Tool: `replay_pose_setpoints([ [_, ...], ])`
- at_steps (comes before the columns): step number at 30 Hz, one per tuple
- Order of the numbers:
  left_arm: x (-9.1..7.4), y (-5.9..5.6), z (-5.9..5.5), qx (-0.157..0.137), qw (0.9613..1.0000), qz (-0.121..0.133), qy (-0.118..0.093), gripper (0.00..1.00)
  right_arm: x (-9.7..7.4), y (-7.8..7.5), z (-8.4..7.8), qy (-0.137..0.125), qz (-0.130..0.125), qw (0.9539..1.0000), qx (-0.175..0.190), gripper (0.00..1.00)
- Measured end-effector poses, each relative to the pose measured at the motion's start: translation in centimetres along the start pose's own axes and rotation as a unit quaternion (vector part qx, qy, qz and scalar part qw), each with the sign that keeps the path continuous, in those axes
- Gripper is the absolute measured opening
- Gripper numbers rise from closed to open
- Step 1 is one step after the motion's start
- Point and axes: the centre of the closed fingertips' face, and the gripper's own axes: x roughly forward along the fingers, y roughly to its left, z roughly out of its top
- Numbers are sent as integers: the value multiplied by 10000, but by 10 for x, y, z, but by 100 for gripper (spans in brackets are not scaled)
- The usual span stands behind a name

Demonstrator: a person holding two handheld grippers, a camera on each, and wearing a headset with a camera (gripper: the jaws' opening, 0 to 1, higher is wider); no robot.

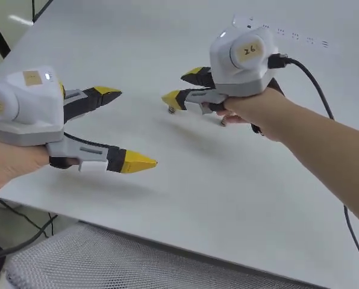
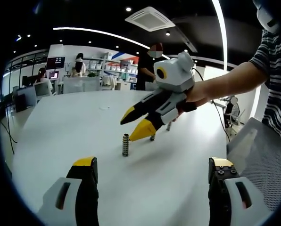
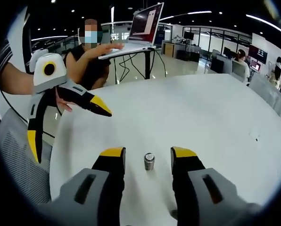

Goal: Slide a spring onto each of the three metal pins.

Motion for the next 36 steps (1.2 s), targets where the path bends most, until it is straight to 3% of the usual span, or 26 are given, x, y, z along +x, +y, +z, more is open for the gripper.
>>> replay_pose_setpoints([
  [6, 2, -2, 6, 6, 10000, -7, -42, 97, -18, -5, 2, -214, -210, 9994, 158, 48],
  [12, 7, -6, 10, 48, 10000, -50, -45, 97, -36, 0, -1, -339, -266, 9988, 226, 52],
  [22, 13, -9, 19, 11, 9998, -95, -150, 97, -70, 5, -16, -563, -480, 9966, 376, 64],
  [36, 23, -16, 29, -7, 9996, -225, -192, 97, -119, 10, -60, -770, -782, 9904, 843, 81],
])
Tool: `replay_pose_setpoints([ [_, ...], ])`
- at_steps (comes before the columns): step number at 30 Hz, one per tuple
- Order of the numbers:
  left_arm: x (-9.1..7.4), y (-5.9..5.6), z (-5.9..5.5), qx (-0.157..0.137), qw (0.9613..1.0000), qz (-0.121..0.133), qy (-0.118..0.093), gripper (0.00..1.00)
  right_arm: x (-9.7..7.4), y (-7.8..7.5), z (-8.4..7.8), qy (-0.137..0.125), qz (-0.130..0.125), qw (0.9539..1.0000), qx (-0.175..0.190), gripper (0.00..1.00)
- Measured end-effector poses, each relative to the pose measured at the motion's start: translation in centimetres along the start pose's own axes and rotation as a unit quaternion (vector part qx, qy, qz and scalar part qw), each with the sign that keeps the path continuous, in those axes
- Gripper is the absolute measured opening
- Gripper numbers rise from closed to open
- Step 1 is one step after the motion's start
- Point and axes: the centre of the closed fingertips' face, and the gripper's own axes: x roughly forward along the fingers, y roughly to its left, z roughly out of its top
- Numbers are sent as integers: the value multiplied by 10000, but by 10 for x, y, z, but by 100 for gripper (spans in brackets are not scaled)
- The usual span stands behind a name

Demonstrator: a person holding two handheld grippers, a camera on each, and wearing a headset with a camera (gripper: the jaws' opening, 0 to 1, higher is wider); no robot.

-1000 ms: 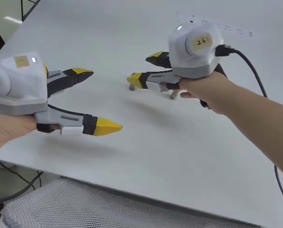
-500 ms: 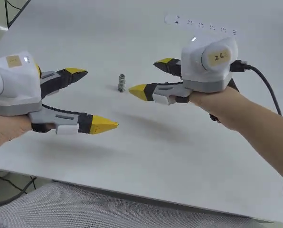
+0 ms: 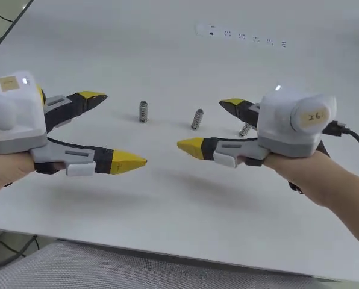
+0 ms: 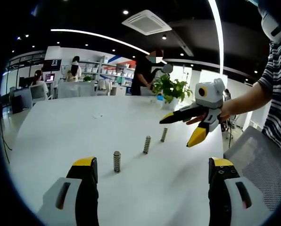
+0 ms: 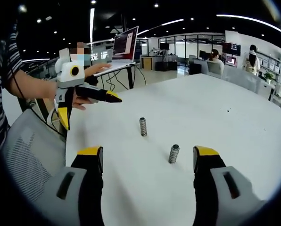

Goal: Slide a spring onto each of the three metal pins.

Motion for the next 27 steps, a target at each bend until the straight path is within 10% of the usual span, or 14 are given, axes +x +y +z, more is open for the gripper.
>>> replay_pose_setpoints([
  [7, 2, -2, 3, 1, 10000, -20, -18, 97, -30, -12, 7, -653, -364, 9962, 452, 100],
  [27, -16, -3, 1, 121, 9997, 205, 79, 97, -113, -30, -43, -430, -810, 9921, 853, 100],
])
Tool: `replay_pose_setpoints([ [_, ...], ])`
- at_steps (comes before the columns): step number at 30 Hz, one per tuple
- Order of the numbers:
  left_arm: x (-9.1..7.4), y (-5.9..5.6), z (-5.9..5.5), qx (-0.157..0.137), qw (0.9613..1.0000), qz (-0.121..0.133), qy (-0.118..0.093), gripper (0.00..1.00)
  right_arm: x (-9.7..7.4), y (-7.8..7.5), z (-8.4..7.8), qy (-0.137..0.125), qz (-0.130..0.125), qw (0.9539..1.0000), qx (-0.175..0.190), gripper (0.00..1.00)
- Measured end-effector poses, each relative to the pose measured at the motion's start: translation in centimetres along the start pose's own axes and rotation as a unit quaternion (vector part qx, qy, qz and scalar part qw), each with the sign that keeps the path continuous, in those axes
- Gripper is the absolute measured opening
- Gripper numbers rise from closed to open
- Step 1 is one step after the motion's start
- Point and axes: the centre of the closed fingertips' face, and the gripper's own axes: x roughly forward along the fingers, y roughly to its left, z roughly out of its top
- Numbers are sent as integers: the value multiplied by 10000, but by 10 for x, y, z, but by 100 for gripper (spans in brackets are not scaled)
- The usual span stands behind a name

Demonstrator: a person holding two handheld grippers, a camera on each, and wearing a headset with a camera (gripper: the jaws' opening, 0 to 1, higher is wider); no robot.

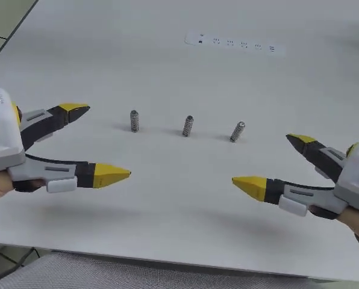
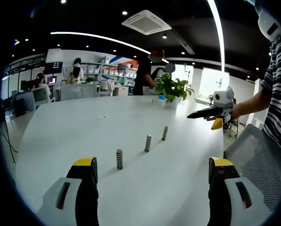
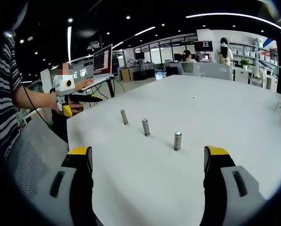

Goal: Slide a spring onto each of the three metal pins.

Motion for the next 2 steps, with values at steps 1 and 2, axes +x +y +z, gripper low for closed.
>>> replay_pose_setpoints([
  [1, -2, 1, -1, -18, 10000, 29, 5, 97, -2, 0, -2, 17, -12, 10000, -10, 100],
  [2, -3, 1, -1, -44, 10000, 57, -5, 97, -4, -1, -5, 63, -38, 10000, -14, 100],
])
